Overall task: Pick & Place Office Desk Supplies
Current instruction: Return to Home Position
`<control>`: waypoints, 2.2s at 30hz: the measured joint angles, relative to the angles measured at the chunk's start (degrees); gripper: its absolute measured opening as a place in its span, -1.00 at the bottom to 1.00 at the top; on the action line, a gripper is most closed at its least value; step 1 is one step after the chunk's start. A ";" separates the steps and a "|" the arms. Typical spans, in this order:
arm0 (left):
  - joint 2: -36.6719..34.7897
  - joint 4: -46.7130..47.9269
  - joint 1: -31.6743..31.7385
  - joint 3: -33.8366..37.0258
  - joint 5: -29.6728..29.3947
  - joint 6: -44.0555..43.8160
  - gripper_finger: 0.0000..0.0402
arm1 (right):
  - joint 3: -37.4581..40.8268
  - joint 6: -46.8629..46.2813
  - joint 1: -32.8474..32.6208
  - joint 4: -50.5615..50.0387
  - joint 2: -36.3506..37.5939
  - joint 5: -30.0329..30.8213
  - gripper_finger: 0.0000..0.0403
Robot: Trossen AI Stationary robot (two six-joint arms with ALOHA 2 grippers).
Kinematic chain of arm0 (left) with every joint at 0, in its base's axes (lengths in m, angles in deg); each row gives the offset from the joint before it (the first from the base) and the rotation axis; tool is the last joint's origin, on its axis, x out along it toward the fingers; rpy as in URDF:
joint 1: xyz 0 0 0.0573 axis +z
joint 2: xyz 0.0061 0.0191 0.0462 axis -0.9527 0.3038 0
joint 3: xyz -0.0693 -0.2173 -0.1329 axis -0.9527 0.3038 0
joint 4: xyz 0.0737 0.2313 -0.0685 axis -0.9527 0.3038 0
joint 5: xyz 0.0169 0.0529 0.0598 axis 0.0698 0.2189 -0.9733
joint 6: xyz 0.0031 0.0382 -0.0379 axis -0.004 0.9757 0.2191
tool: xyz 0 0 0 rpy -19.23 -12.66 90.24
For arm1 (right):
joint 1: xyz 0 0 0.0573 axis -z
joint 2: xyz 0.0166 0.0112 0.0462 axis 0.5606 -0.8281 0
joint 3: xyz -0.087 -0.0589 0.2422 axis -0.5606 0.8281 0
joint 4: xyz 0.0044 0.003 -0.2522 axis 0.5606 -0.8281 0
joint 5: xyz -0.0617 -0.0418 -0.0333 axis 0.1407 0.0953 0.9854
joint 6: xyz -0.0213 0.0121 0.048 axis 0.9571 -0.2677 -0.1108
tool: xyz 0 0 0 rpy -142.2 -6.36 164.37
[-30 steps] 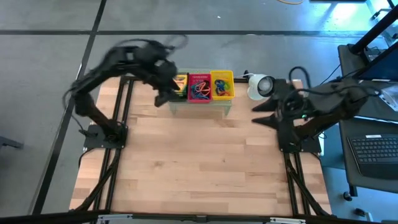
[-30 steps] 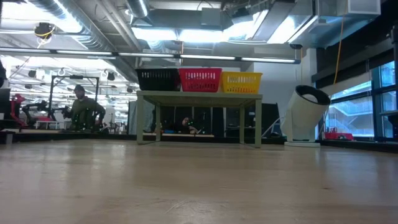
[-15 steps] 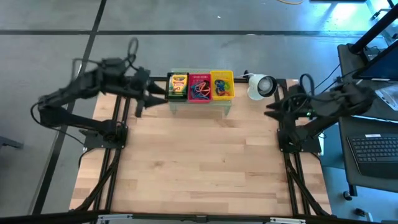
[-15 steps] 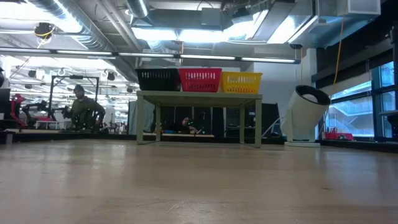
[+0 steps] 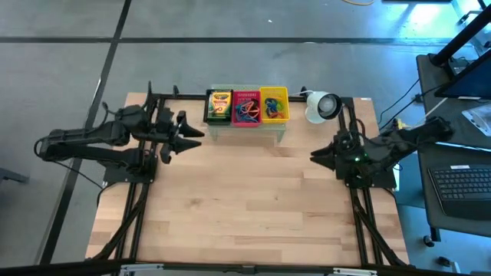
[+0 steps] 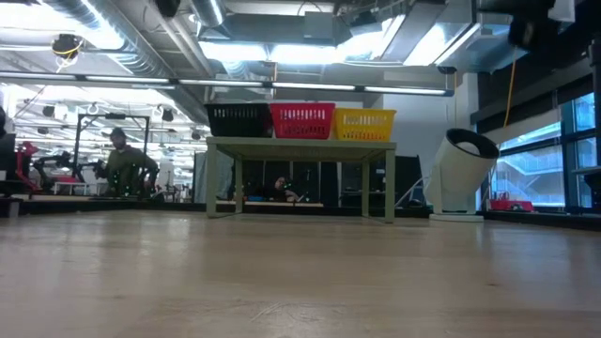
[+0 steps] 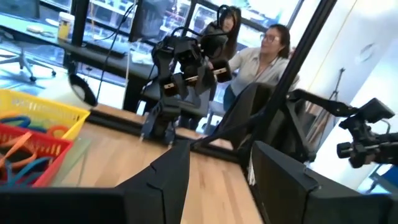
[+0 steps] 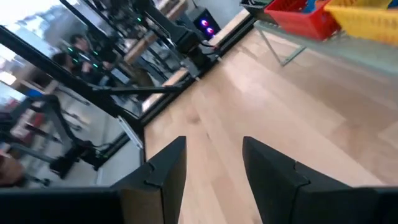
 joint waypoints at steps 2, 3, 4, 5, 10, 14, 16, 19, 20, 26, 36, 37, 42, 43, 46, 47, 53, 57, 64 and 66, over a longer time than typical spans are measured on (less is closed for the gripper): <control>-0.70 0.08 -0.90 1.53 -1.35 0.89 -0.16 | 4.87 -0.66 0.15 4.59 1.91 -0.24 -0.21; -0.93 -0.04 -1.30 2.08 -1.87 1.11 -0.16 | 7.14 -0.98 0.39 6.67 2.67 -0.21 -0.21; -1.16 0.01 -1.66 2.66 -2.59 1.34 -0.16 | 9.28 -1.40 0.63 8.95 3.39 -0.24 -0.21; -1.27 0.14 -2.00 3.25 -3.17 1.51 -0.16 | 11.30 -1.51 0.84 11.41 4.16 -0.64 -0.21; -1.29 -0.25 -3.35 5.41 -4.51 4.27 -0.16 | 19.35 1.10 1.88 21.28 6.76 -6.05 -0.21; -1.54 -0.58 -3.59 8.16 -5.03 5.51 -0.16 | 23.57 3.31 3.40 25.37 7.91 -10.03 -0.21; -1.73 -0.78 -3.59 9.84 -5.03 5.50 -0.16 | 25.75 4.36 4.45 27.67 8.15 -12.21 -0.21; -1.73 -5.01 -3.59 13.44 -4.54 5.20 -0.16 | 28.99 5.18 6.19 32.29 8.33 -14.81 -0.21; -1.73 -7.01 -3.62 14.64 -4.09 5.09 -0.16 | 29.92 5.73 6.80 33.43 8.33 -15.34 -0.21; -2.03 -17.55 -3.77 22.57 -3.88 5.38 -0.16 | 33.79 10.16 10.02 38.42 8.33 -18.40 -0.21; -2.06 -30.19 -3.79 33.45 -4.57 4.49 -0.16 | 39.84 12.50 15.50 43.99 8.30 -23.89 -0.21; -2.05 -29.82 -3.79 33.87 -4.59 4.37 -0.16 | 40.70 12.50 16.00 45.09 8.30 -24.36 -0.21; -2.23 -25.61 -3.79 34.27 -4.74 4.41 -0.16 | 40.87 12.94 18.16 45.29 8.28 -25.57 -0.21; -2.72 -24.15 -3.79 34.27 -4.74 4.41 -0.16 | 40.87 12.94 18.47 45.29 8.28 -25.77 -0.21; -5.91 -19.32 -3.79 34.31 -4.74 3.97 -0.16 | 40.87 12.63 19.09 45.31 8.28 -26.00 -0.21; -7.48 -17.79 -3.79 34.32 -4.74 3.98 -0.16 | 40.87 12.36 19.21 45.31 8.28 -26.10 -0.21; -20.55 -9.48 -3.79 34.30 -7.13 3.63 -0.16 | 40.85 12.26 19.77 45.34 8.28 -27.02 -0.21; -27.23 -4.42 -3.79 34.27 -8.85 3.26 -0.16 | 40.85 12.27 19.85 45.34 8.28 -27.01 -0.21; -34.05 7.31 -3.79 34.27 -12.00 3.19 -0.16 | 40.81 14.14 19.93 44.35 8.28 -26.39 -0.21; -35.13 8.81 -3.79 34.27 -13.49 2.54 -0.16 | 40.80 14.78 19.92 44.40 8.28 -26.43 -0.21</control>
